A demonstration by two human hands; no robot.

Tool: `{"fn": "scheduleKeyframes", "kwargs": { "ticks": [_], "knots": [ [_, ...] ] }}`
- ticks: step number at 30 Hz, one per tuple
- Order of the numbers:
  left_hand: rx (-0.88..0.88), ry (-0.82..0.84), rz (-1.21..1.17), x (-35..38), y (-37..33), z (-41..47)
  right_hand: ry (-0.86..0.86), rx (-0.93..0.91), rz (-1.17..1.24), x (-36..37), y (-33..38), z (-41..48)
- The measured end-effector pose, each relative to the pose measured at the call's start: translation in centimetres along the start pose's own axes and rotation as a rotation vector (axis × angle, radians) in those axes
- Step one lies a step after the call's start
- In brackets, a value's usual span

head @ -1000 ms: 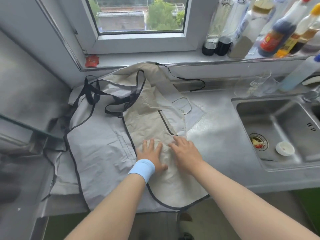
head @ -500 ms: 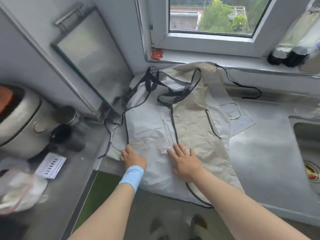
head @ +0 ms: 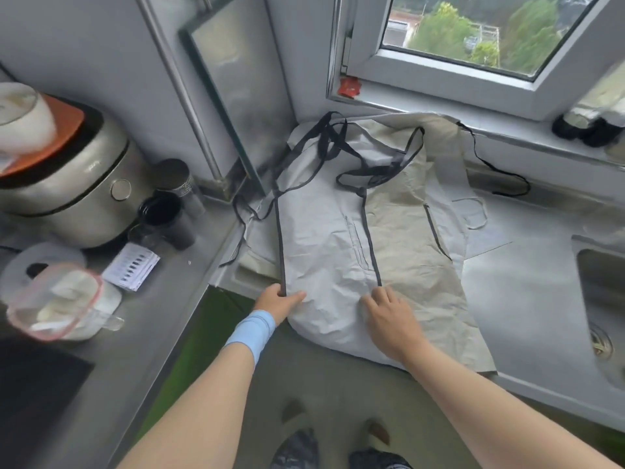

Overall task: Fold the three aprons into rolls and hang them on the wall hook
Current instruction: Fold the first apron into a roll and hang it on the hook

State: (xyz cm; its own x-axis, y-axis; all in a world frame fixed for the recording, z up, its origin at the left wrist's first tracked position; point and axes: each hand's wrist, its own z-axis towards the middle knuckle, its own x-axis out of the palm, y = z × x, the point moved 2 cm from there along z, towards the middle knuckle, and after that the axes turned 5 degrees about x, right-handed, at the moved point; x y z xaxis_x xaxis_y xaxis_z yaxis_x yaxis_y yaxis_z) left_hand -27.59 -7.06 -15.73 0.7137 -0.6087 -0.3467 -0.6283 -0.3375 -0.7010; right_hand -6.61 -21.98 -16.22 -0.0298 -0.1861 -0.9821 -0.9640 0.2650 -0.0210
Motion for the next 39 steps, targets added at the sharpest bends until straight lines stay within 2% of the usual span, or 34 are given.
{"fn": "scheduleKeyframes", "kwargs": {
  "ticks": [3, 5, 8, 12, 15, 18, 21, 23, 25, 27, 29, 32, 35, 37, 39],
  "knots": [
    [-0.08, 0.135, 0.029, 1.1, 3.6, -1.2, 0.035, -0.01, 0.079, 0.4, -0.4, -1.2],
    [-0.078, 0.157, 0.104, 2.0, 4.5, -2.5, 0.057, -0.041, 0.118, 0.3, -0.6, -1.5],
    [-0.087, 0.102, -0.024, 2.9, 5.4, -4.2, 0.078, -0.123, 0.155, 0.4, -1.7, -2.4],
    [-0.144, 0.074, -0.375, 4.6, 5.6, -6.7, 0.053, -0.192, 0.109, 1.5, -3.9, -5.1],
    [-0.095, 0.065, -0.394, 5.8, 4.3, -8.6, 0.1, -0.267, 0.094, 1.9, -4.6, -6.8],
    [-0.003, -0.004, -0.398, 6.3, 1.5, -10.2, 0.184, -0.267, 0.119, 1.1, -4.7, -7.4],
    [0.08, -0.012, -0.407, 7.2, -3.0, -11.8, 0.325, -0.114, 0.328, -1.1, -5.2, -7.2],
    [0.148, 0.015, -0.368, 8.7, -6.4, -12.8, 0.257, 0.022, 0.585, -3.8, -6.1, -6.7],
    [0.233, 0.035, -0.261, 10.3, -9.3, -13.4, 0.245, 0.143, 0.94, -6.9, -7.0, -5.9],
    [0.313, 0.064, -0.118, 12.5, -12.1, -14.0, 0.302, 0.237, 1.252, -9.7, -8.1, -5.4],
    [0.343, 0.089, 0.038, 14.9, -14.3, -14.5, 0.34, 0.33, 1.382, -12.0, -9.1, -5.0],
    [0.333, 0.148, 0.225, 18.9, -16.4, -14.4, 0.26, 0.478, 1.302, -12.9, -11.3, -4.8],
    [0.314, 0.291, 0.36, 22.1, -16.4, -13.5, 0.224, 0.586, 1.158, -11.0, -13.9, -4.8],
    [0.273, 0.378, 0.292, 23.5, -15.8, -12.7, 0.174, 0.66, 1.055, -9.2, -15.9, -4.8],
    [0.235, 0.338, 0.194, 24.0, -15.0, -11.9, 0.123, 0.664, 0.882, -7.7, -17.6, -4.9]
  ]
}}
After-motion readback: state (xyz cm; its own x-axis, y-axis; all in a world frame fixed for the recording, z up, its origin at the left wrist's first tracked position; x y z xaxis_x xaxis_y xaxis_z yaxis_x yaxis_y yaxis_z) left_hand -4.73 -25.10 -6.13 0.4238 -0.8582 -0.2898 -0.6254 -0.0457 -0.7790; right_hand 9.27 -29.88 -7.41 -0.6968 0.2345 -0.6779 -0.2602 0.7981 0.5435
